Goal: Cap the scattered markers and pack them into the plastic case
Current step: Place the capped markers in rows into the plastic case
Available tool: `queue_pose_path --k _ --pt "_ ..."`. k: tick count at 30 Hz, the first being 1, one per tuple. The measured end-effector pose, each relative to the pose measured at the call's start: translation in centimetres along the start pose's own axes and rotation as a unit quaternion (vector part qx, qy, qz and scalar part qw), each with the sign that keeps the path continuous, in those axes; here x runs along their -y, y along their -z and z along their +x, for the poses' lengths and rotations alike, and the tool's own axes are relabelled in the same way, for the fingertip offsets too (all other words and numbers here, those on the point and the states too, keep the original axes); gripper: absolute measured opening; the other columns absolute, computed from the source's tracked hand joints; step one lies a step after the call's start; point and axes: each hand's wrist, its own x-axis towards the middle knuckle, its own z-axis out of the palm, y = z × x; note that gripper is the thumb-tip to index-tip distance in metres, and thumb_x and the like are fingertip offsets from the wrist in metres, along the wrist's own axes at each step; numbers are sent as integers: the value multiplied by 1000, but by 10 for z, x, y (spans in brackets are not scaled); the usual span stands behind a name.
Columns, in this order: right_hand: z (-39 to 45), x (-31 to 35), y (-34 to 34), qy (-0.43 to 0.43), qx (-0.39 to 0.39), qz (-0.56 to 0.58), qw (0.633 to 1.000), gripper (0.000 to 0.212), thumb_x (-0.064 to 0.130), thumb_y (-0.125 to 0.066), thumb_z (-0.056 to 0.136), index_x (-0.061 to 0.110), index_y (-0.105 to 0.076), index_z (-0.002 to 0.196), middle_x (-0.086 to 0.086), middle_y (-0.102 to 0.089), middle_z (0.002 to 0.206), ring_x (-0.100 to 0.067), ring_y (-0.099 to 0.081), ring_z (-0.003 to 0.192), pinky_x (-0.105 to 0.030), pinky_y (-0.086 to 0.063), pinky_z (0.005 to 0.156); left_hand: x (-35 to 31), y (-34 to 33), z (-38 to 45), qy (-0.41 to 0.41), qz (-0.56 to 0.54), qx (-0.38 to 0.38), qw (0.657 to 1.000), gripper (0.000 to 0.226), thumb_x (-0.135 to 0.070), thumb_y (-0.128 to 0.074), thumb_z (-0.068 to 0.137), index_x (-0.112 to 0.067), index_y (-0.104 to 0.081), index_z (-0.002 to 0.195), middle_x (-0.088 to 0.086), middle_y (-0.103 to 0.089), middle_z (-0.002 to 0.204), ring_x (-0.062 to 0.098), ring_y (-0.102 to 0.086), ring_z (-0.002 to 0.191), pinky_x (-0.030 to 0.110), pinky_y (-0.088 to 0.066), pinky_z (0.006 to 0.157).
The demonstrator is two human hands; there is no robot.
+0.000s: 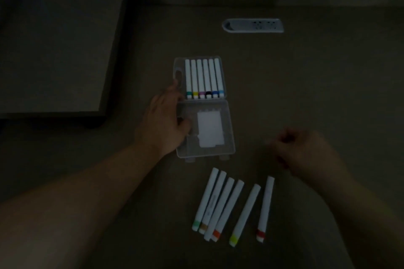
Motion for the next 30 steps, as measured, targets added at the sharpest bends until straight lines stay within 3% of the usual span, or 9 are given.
queue_pose_path --k 7,12,18,24,30 --pt "-43 -58 -19 -52 56 -6 997 11 34 -66 89 25 -61 85 3 -64 83 -7 -62 72 -21 -44 57 -7 3 -3 6 9 -13 1000 34 -33 -69 81 -31 -54 112 -3 -60 127 20 -57 118 45 -55 92" --pt "-44 -66 -41 -55 70 -41 995 16 39 -68 87 27 -62 93 3 -64 89 -8 -63 79 -28 -53 70 -10 3 -5 25 18 -12 999 43 -39 -68 79 -35 -51 118 -2 -61 125 22 -60 114 50 -58 86" --pt "-38 -67 -55 -87 62 -85 991 30 40 -67 87 23 -59 110 0 -60 97 -13 -61 86 -35 -55 83 -11 -1 -7 23 14 -30 999 42 -30 -73 82 -31 -53 119 2 -61 124 25 -59 115 50 -57 86" --pt "-30 -64 -51 -86 45 -74 992 26 36 -67 88 22 -61 109 -1 -63 97 -14 -63 87 -35 -56 80 -11 1 -7 19 12 -29 999 38 -31 -73 81 -32 -53 112 2 -60 125 24 -58 115 49 -57 85" --pt "-12 -38 -32 -68 22 -29 997 13 30 -67 89 19 -62 92 -5 -66 91 -18 -67 82 -41 -59 80 -8 2 -6 2 -4 -23 1000 38 -30 -71 84 -26 -53 117 0 -60 124 21 -57 117 46 -56 89"
